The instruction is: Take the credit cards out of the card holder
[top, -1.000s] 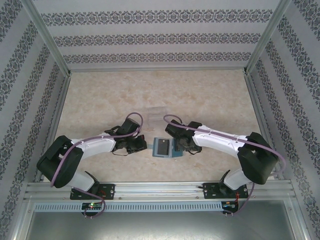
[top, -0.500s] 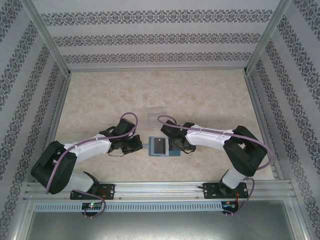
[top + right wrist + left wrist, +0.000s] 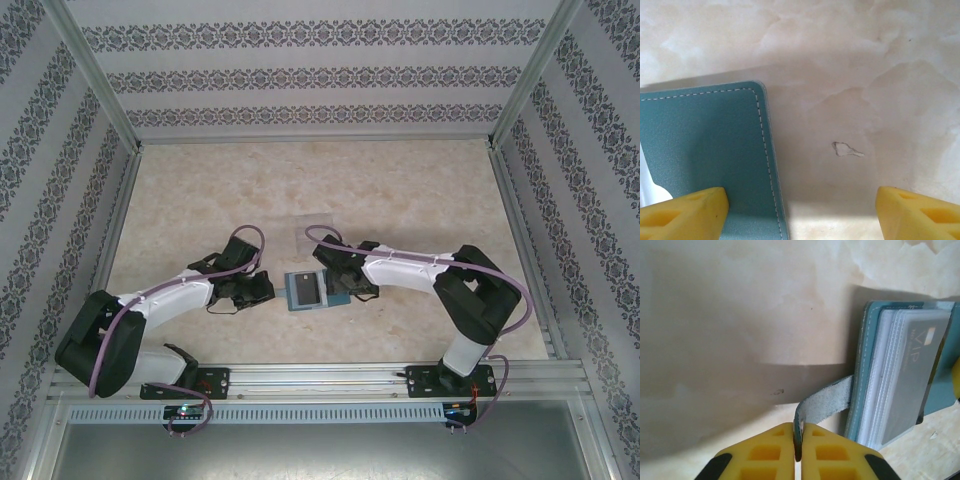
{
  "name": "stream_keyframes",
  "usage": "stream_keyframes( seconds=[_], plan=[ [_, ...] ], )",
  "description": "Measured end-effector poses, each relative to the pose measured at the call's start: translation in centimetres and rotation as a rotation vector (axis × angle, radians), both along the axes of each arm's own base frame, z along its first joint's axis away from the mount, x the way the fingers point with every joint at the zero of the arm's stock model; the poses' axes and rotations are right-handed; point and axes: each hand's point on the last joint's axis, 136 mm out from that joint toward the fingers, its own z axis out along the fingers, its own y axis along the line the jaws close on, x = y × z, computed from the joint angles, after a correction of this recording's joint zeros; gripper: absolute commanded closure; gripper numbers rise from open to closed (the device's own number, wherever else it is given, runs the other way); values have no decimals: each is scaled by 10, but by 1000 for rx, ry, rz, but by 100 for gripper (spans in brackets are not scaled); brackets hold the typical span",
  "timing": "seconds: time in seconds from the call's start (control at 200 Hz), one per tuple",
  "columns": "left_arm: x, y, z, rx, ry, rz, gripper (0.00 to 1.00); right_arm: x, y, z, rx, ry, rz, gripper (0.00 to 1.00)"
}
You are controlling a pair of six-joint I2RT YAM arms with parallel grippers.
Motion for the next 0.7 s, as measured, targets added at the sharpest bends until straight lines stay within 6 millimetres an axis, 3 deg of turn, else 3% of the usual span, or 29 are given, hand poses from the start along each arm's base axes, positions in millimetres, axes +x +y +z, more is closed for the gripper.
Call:
stream_keyframes(
  seconds=[0.13, 0.42, 0.56, 0.699],
  plan=[
    [-2, 3, 8, 17, 13, -7, 78, -1, 3, 0, 15, 10, 3, 26],
    [18, -4, 61, -2, -75, -18, 72, -10, 9, -1, 61, 51, -2, 41],
    [21, -9, 71, -3, -77, -29, 72, -13, 12, -1, 80, 67, -7, 49],
    [22, -20, 74, 3, -57, -59, 74, -18, 13, 0, 88, 77, 0, 49]
  ],
)
